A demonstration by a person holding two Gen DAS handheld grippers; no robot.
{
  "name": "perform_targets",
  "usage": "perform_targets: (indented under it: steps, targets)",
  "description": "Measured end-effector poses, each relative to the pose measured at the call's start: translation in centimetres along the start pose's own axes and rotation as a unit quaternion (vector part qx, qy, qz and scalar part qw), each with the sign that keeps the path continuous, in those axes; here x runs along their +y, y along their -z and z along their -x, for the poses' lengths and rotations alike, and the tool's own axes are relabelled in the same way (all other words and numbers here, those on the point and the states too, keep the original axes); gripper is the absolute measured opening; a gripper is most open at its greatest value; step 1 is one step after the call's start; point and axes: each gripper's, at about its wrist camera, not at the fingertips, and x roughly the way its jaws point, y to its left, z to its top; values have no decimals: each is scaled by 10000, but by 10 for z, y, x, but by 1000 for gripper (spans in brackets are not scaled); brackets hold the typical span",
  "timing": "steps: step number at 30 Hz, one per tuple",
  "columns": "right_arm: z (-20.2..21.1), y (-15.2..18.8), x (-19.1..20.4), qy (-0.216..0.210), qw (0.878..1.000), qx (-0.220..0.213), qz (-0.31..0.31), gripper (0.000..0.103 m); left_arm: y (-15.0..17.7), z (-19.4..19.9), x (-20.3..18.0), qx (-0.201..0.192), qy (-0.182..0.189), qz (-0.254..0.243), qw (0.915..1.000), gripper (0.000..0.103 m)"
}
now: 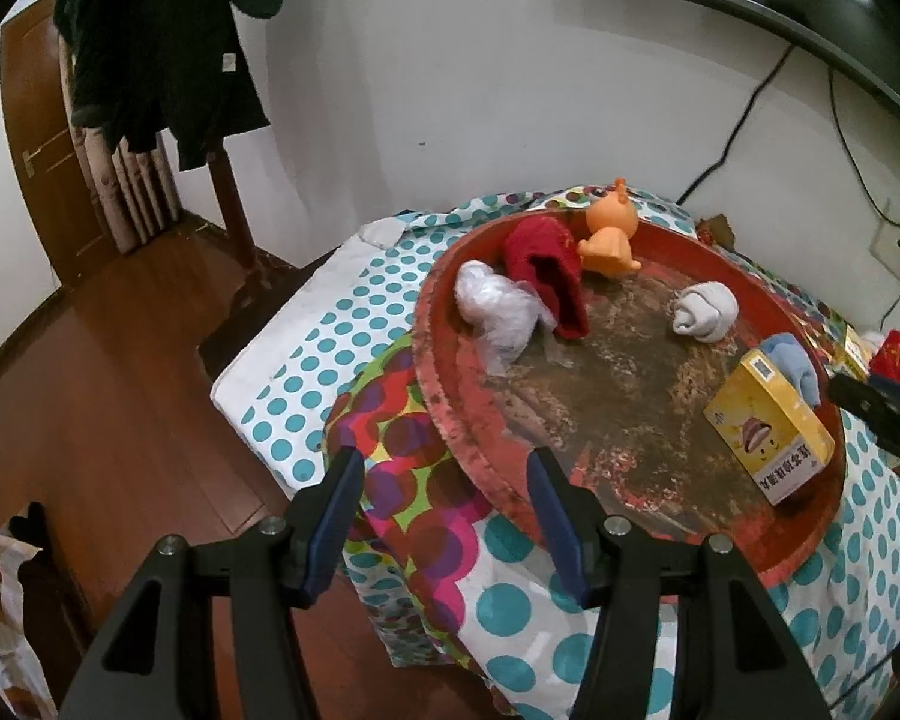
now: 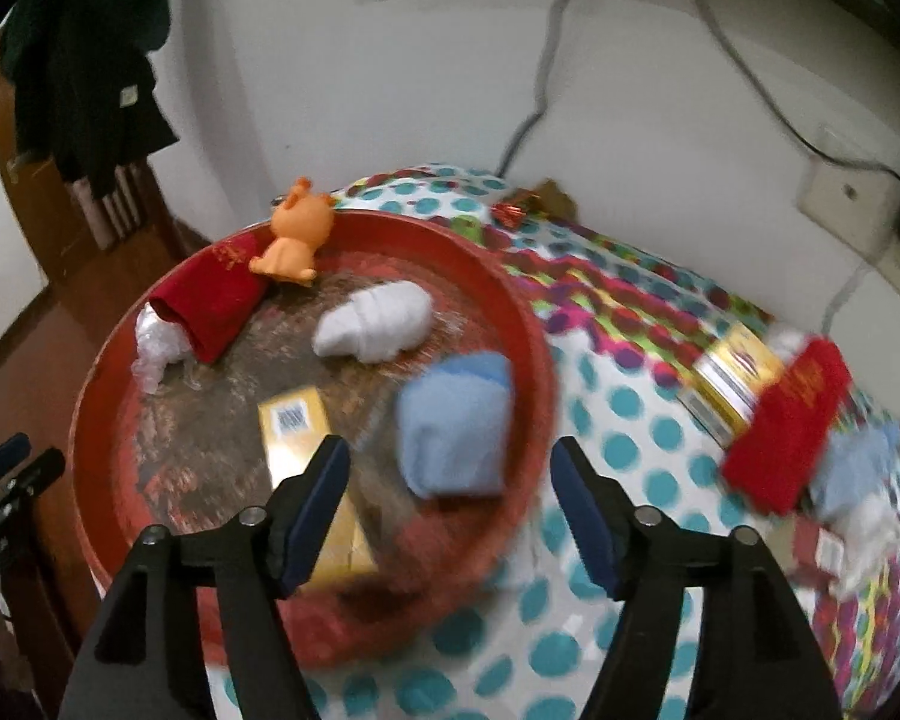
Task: Organize objects
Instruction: 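Grasp a second white sock on the cloth with the right gripper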
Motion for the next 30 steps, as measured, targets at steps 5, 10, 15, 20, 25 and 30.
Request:
perform_targets:
  steps: [5,10,15,20,25,30]
  targets:
    - [13,34,-48,293,9985,99,-442,69,3,2,-12,-5,45,-190,9998,58]
    - [34,70,-123,855,9894,67,-1175,69,6,5,-21,-72,66,-333,9994,58]
    - [55,94,-205,1346,9706,-22,-1997,69,6,12,-30,-237,67,-508,9984,58]
    - [57,100,-254,1284,9575,-121,-2581,69,7,17,-38,-406,82,-739,9964,58]
    - [37,95,-270,1016,9596,-93,-2622,69,9,23,-52,-448,74,-939,9945,58]
    - [16,87,-268,1114,9647,-103,-2385,70,10,42,-81,-581,135,-1562,9859,58]
